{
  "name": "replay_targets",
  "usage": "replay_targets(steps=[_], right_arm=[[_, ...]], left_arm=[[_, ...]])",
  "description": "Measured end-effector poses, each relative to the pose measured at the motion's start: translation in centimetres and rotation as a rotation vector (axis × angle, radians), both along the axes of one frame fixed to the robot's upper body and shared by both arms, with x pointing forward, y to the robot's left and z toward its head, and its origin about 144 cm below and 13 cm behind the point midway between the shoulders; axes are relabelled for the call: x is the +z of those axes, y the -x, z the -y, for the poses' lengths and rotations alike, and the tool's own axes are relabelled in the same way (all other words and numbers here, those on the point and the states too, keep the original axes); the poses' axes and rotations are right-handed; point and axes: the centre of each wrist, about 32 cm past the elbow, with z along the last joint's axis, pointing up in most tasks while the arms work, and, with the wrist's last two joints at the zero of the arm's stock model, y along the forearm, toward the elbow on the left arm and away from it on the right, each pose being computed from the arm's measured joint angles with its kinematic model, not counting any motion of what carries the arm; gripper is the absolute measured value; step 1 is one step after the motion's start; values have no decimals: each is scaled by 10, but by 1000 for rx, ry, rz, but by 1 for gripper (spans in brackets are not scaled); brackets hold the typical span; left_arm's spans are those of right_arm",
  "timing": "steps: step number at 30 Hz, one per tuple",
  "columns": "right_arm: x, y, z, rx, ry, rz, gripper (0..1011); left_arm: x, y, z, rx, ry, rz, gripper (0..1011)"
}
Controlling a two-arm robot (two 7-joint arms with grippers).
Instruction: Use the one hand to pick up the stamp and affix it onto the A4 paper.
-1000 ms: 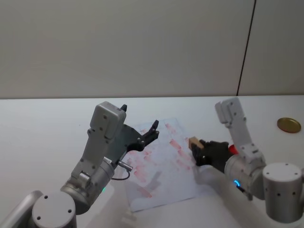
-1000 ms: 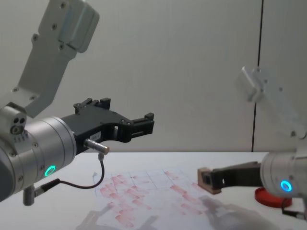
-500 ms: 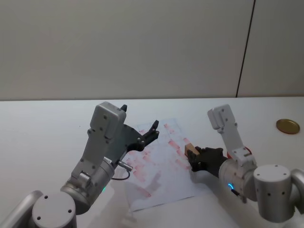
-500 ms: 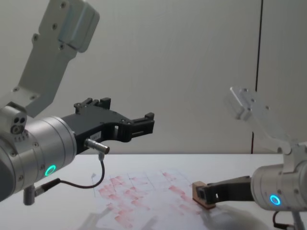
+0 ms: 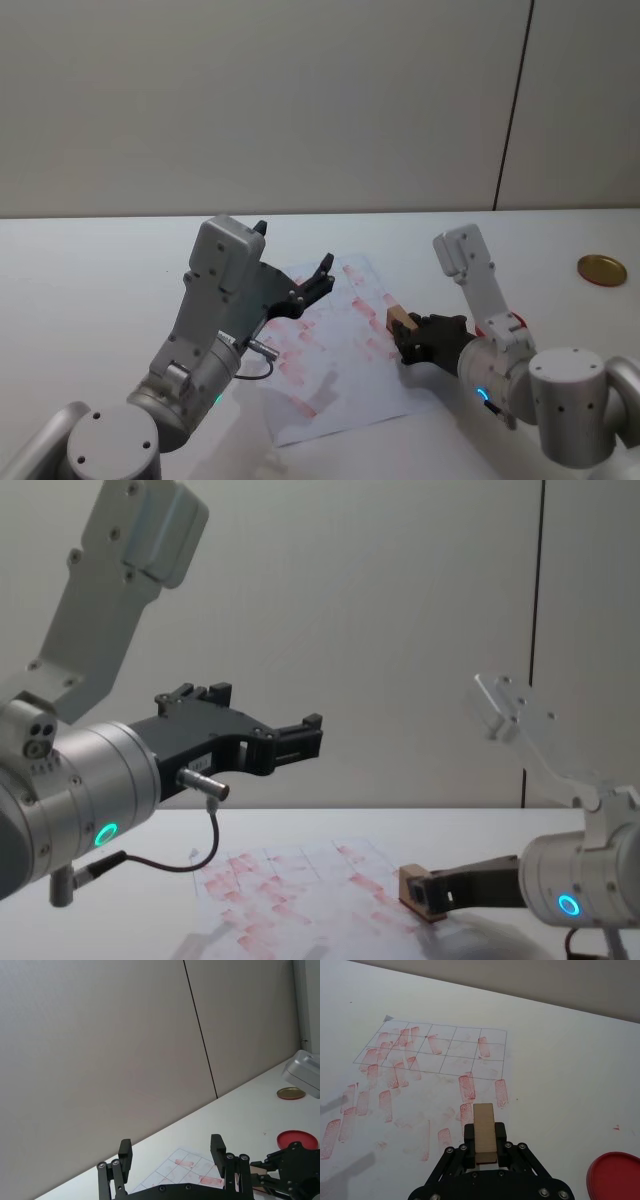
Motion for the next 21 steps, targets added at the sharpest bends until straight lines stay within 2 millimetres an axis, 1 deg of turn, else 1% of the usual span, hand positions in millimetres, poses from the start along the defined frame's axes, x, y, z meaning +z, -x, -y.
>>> replay_targets(steps=[7,13,16,21], right_arm=[[0,0,1,-2,-2,1,216],[7,4,3,-6,-13,34,216],[11,6,5,-15,-16,55,216],[28,10,9,-32,-35,125,216]], left_arm=[[0,0,0,0,0,0,993],[0,0,0,0,0,0,993],[0,0,0,0,0,0,993],[0,0,0,0,0,0,993]])
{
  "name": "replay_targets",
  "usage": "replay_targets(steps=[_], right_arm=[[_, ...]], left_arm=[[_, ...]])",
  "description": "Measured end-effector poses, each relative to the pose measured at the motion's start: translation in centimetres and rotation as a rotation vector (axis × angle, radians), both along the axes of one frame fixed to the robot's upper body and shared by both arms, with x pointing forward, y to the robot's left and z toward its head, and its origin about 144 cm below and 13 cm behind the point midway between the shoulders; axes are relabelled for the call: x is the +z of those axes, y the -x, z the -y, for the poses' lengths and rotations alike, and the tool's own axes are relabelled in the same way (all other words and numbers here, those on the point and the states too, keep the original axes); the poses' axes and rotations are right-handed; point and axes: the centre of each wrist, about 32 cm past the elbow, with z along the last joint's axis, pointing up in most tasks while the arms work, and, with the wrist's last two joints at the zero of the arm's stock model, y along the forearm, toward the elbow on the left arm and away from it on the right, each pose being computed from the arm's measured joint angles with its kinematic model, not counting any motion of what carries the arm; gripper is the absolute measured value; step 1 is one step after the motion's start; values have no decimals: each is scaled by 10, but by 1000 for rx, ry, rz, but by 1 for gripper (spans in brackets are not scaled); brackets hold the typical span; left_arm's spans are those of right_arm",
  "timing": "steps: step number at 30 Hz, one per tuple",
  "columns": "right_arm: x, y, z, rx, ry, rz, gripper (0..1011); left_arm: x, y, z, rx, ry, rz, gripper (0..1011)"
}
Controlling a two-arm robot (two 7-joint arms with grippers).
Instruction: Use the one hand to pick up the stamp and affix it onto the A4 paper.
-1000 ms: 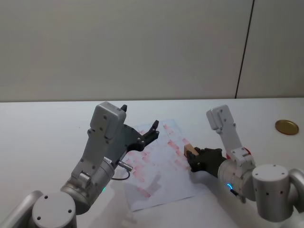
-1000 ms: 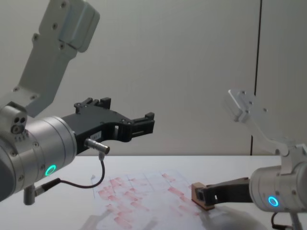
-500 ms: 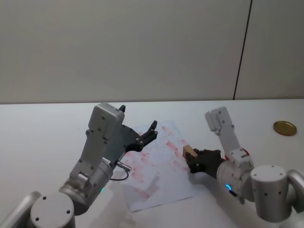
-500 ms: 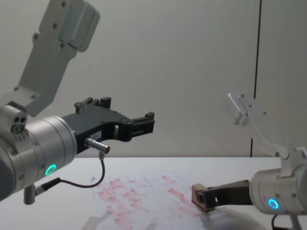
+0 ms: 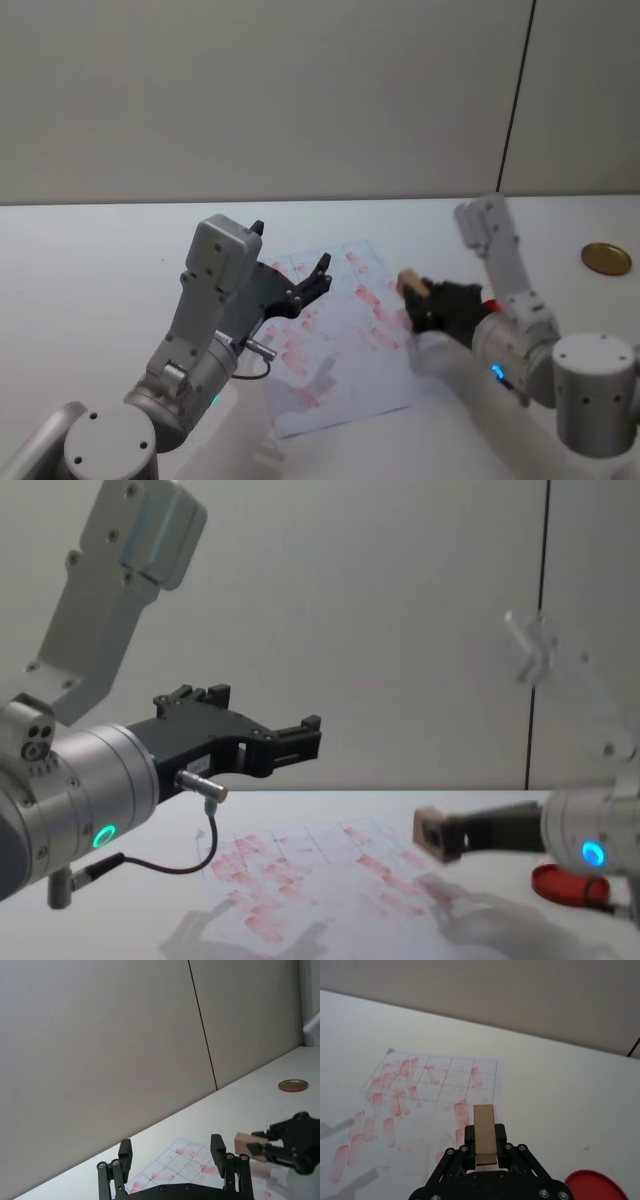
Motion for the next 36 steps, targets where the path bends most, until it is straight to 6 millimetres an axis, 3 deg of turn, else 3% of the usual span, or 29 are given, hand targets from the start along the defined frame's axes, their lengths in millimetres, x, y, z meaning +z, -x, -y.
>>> replay_targets(steps=[5,14,36], right_arm=[[15,6,7,-30,-20,65,214],[24,16,25,-102,-35,94,216],[1,25,65,-227,-15,3,216]], left_arm=[[0,0,0,0,0,0,993],[0,0,0,0,0,0,993],[0,0,0,0,0,0,993]])
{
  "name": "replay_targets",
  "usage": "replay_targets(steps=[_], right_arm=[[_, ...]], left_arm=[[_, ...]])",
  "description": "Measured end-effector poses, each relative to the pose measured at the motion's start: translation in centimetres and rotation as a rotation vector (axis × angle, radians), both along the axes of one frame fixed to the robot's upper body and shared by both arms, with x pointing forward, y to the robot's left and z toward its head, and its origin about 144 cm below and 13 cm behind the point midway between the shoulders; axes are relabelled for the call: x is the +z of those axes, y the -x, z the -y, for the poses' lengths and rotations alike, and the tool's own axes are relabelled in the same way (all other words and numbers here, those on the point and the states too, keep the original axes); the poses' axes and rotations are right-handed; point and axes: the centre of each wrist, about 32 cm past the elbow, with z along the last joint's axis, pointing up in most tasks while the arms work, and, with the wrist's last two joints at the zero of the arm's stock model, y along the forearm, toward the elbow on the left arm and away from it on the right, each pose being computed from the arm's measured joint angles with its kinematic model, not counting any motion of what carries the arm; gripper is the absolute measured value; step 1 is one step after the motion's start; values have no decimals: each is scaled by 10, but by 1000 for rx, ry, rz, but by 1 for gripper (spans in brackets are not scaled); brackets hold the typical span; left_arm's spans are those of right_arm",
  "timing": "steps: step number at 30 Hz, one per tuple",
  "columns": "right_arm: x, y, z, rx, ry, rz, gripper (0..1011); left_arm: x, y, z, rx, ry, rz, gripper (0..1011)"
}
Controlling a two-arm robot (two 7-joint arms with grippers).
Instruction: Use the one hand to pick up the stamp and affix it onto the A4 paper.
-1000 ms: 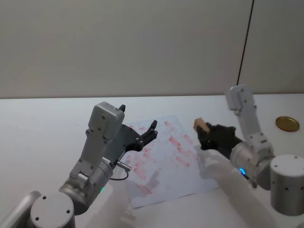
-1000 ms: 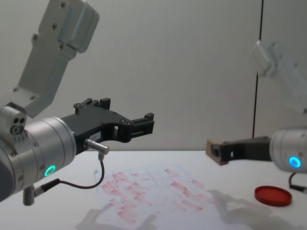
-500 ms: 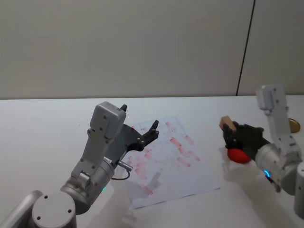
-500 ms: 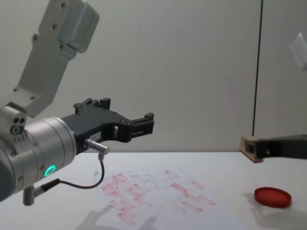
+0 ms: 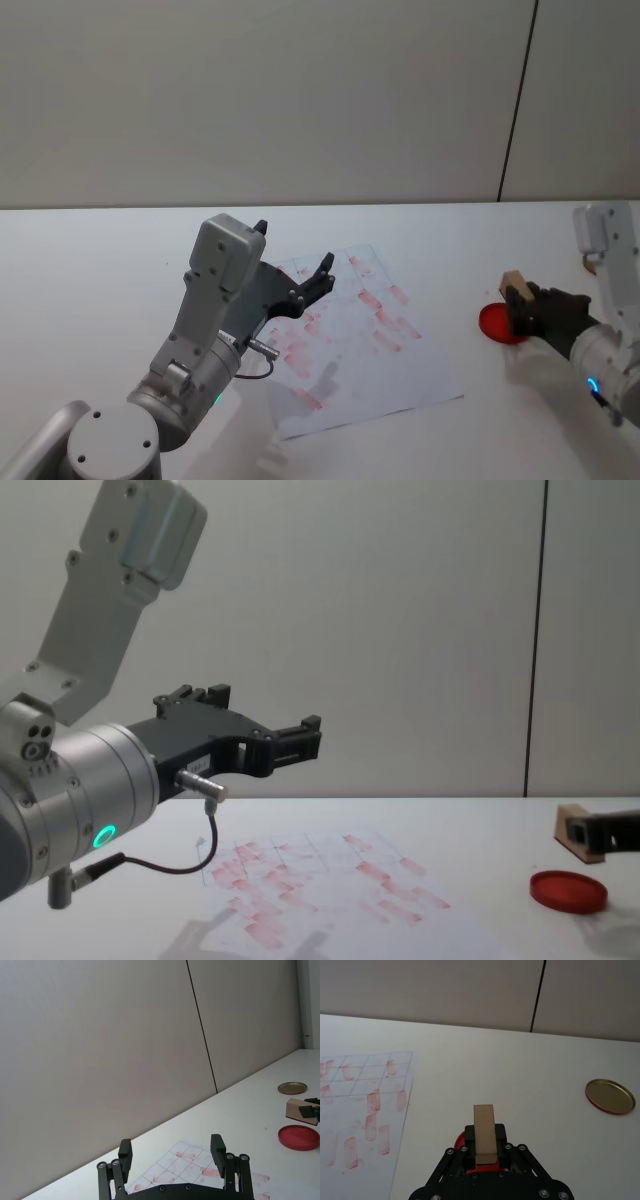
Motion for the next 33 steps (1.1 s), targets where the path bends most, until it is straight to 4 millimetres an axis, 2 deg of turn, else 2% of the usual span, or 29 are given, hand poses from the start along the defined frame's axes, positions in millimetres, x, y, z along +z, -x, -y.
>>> replay_targets(steps=[18,19,21,22,25,26,33], right_arm=[[-18,-14,8,16,-25,-48,235],[-20,-15,8,20,-28,-49,290],[-21,-16,8,24,-31,-49,330],[-21,-17,7,28,-33,-48,392],[-22,-17,7,31,-36,-44,450],[-22,-18,7,34,-38,-40,510],[-19,-14,7,40,-42,0,736]], left_arm=[[0,0,0,0,0,0,993],[0,0,0,0,0,0,993],[0,0,0,0,0,0,993],[0,0,0,0,0,0,993],[0,0,0,0,0,0,993],[0,0,0,0,0,0,993],[0,0,0,0,0,0,993]])
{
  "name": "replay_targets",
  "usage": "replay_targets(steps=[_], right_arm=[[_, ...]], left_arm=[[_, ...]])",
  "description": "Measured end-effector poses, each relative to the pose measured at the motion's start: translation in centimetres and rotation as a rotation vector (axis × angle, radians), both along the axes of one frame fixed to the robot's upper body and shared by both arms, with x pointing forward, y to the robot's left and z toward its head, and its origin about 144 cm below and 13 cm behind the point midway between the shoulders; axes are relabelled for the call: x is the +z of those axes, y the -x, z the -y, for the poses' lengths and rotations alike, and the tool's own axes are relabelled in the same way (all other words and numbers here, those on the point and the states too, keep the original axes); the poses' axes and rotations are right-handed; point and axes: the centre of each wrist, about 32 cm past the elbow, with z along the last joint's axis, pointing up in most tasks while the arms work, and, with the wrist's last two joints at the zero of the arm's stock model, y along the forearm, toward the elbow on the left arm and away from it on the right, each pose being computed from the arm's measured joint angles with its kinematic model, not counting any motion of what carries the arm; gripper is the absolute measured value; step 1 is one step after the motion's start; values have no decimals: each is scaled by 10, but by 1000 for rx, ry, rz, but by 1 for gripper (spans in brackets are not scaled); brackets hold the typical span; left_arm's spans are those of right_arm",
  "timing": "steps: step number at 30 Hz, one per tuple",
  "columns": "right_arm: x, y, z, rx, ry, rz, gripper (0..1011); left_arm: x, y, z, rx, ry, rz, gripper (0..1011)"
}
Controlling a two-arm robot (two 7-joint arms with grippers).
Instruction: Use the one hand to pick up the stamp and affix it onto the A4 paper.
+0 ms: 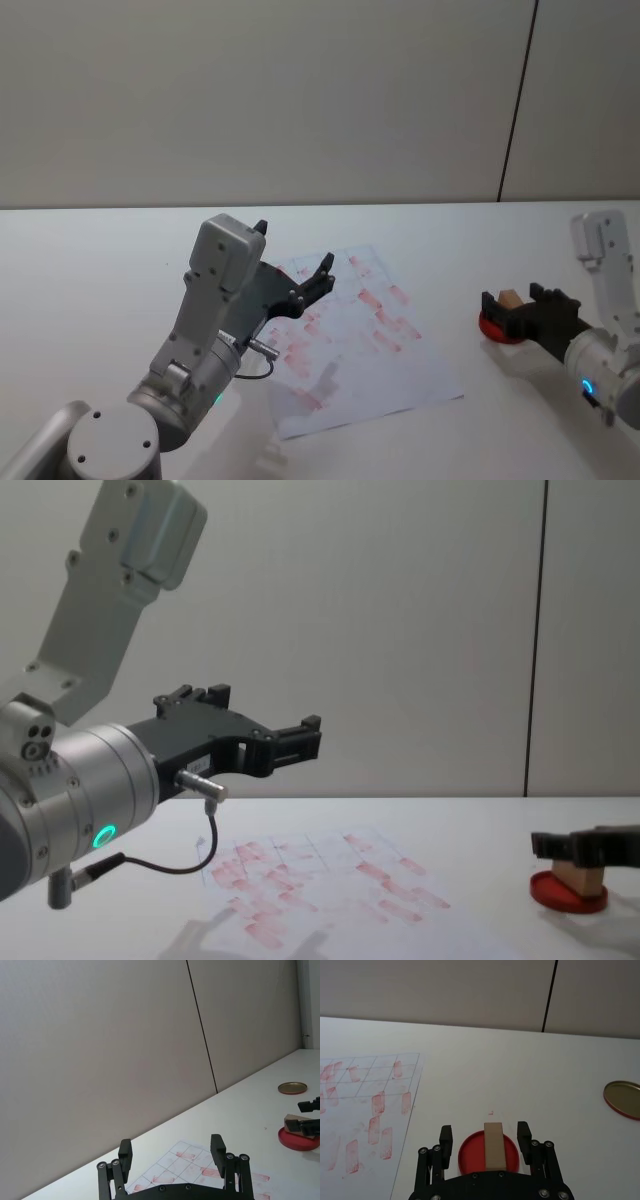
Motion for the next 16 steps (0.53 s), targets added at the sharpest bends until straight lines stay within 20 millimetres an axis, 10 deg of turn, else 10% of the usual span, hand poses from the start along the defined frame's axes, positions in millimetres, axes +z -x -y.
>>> replay_targets(steps=[16], right_arm=[[12,30,18,0,9,194,1001]], left_arm=[[0,0,0,0,0,0,993]])
